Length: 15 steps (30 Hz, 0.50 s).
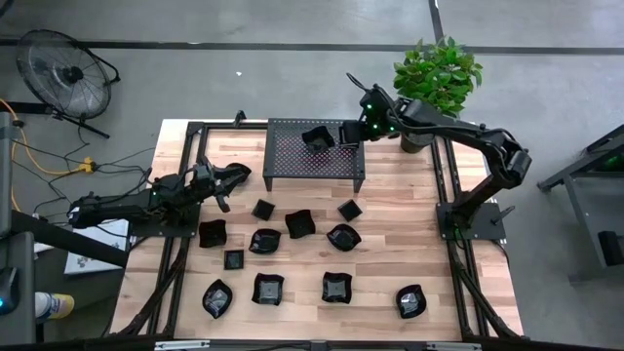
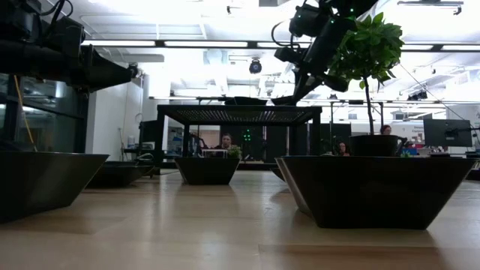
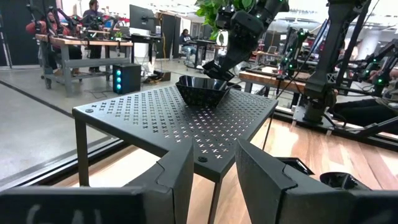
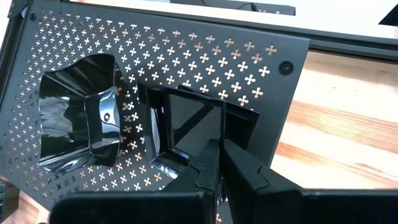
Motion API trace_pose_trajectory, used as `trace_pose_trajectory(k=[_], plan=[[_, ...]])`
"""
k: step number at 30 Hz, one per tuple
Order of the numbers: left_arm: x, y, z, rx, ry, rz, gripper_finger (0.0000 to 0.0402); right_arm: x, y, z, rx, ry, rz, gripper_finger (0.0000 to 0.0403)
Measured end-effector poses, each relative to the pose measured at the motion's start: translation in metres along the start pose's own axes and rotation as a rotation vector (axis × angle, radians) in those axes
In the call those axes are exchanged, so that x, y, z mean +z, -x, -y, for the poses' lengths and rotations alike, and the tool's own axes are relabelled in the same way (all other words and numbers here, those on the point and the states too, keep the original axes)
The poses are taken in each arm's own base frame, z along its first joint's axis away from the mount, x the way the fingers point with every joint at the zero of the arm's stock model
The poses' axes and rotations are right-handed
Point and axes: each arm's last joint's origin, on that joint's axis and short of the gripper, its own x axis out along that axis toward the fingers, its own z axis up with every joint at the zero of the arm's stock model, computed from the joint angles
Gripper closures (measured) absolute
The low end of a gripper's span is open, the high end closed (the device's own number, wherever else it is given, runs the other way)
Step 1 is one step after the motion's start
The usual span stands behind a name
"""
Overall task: Pick & Place Mini shaped plates
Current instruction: Stack the square plate on top of the square plate on the shelf
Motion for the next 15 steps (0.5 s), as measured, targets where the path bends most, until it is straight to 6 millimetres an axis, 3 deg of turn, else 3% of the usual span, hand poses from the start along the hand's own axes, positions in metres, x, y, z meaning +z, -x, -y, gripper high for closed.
trace_pose_trajectory(k=[8, 15], plan=[[0.0000, 0.0000, 0.0000, 0.000, 0.001, 0.000, 0.0284, -0.0005, 0.0000, -0.0003, 0.014, 0.006, -0.016, 0.0388], [0.0000, 0.0000, 0.0000, 0.000, 0.000, 0.000, 0.0284, -0.0005, 0.0000, -0.0004, 0.014, 0.003, -0.015, 0.0351]])
